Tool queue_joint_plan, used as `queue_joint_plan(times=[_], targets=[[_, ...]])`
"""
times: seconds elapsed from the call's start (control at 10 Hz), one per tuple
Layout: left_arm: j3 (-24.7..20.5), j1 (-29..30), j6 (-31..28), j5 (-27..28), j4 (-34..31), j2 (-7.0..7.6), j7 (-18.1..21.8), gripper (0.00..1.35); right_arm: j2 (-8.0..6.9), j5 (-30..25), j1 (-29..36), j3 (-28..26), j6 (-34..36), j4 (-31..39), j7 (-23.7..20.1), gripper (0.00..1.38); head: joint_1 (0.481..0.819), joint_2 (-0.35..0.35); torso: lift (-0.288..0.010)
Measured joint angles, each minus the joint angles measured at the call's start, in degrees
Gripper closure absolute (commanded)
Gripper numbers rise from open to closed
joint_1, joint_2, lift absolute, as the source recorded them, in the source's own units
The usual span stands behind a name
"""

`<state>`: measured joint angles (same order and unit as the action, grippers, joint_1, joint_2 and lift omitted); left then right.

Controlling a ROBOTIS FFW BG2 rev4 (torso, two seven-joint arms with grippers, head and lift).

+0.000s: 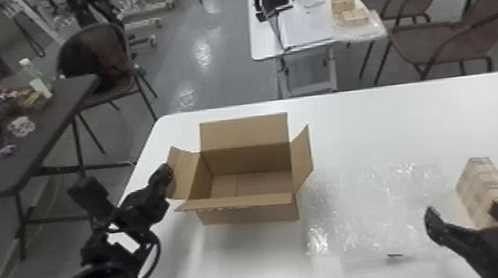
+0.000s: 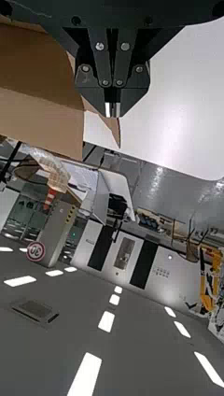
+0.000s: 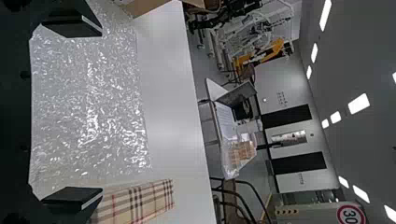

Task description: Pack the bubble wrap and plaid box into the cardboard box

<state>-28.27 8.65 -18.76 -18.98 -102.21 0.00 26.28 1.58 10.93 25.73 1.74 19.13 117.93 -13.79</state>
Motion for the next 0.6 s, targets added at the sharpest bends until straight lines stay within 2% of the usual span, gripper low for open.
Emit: queue_joint_plan(times=[0.6], targets=[[2.0,-0.7,0.5,-0.5,0.3,0.25,-0.5,1.21,0.1,-1.0,-21.2,7.0,31.5,-1.3,-0.1,0.1,0.695,0.325,-0.119]])
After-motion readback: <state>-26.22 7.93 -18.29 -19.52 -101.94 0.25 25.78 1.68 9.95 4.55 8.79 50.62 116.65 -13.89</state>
